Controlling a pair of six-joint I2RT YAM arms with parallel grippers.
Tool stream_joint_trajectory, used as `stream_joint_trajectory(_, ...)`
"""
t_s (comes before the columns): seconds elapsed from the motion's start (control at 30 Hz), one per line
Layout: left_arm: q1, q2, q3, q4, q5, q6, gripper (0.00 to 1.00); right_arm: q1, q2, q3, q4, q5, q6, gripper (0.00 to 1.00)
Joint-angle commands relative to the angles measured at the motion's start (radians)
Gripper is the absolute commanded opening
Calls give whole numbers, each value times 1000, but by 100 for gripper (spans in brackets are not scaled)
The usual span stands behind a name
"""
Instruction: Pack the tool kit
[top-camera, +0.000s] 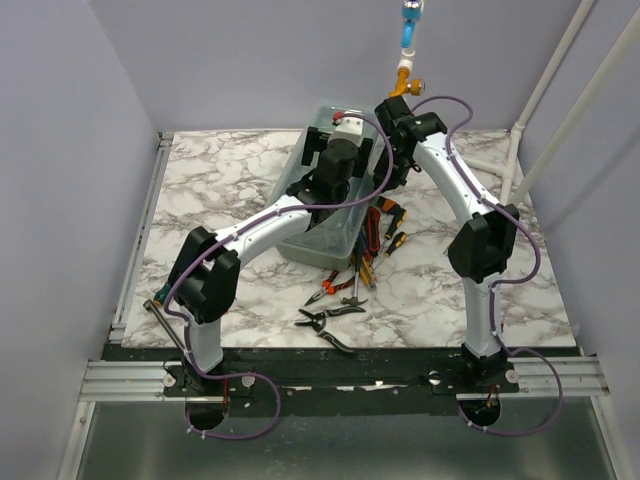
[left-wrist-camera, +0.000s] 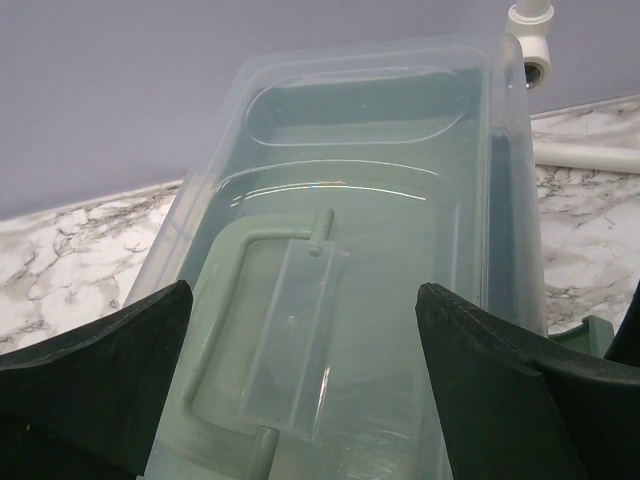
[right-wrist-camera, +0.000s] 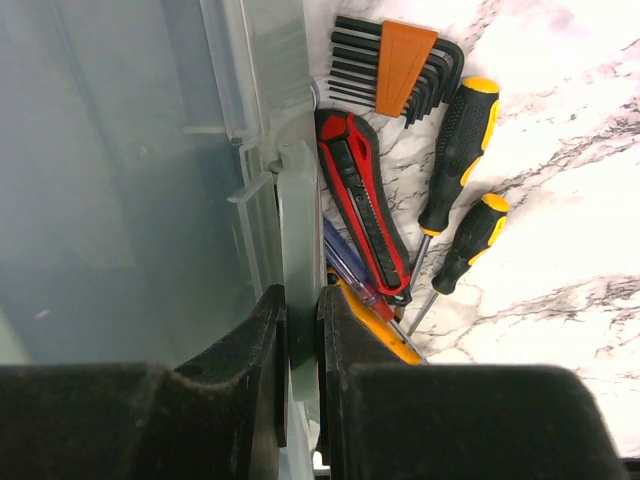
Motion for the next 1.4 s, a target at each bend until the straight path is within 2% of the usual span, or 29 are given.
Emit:
stream_joint_trajectory(0.0, -62, 155, -133, -425, 74, 87, 98, -12, -51, 202, 171, -94, 100, 1)
stream_joint_trajectory(0.1, -74, 159, -145, -409, 44, 100, 99, -16, -41, 230, 109, -48, 112, 1)
stream_joint_trajectory(0.23, -71, 163, -132, -421, 53, 103, 98, -22, -65, 178, 146, -72, 75, 1)
stream_joint_trajectory(0.47, -16, 112, -93, -463, 134, 81, 98, -22, -218, -131, 340, -50, 36, 1)
stream_joint_trajectory(0.53, -7, 70, -72, -474, 143, 84, 98, -23, -249, -211, 383, -53, 37, 11)
stream_joint_trajectory(0.6, 4, 24, -31, -502, 167, 91, 98, -24, -269, -262, 413, -54, 35, 33)
stream_joint_trajectory(0.7, 21, -30, 52, -575, 214, 95, 98, -24, -290, -310, 428, -37, 26, 54)
stream_joint_trajectory(0.93, 83, -108, 202, -712, 393, 52, 98, -32, -373, -430, 480, 26, -10, 55)
stream_joint_trajectory(1.07, 135, -148, 182, -731, 516, 2, 98, -37, -440, -535, 576, 6, -44, 56)
stream_joint_trajectory(1.2, 170, -164, 164, -728, 569, -7, 96, -37, -522, -670, 712, -15, -68, 58)
stream_joint_trajectory(1.37, 209, -137, 222, -765, 560, -29, 93, -37, -609, -822, 893, -87, -96, 71)
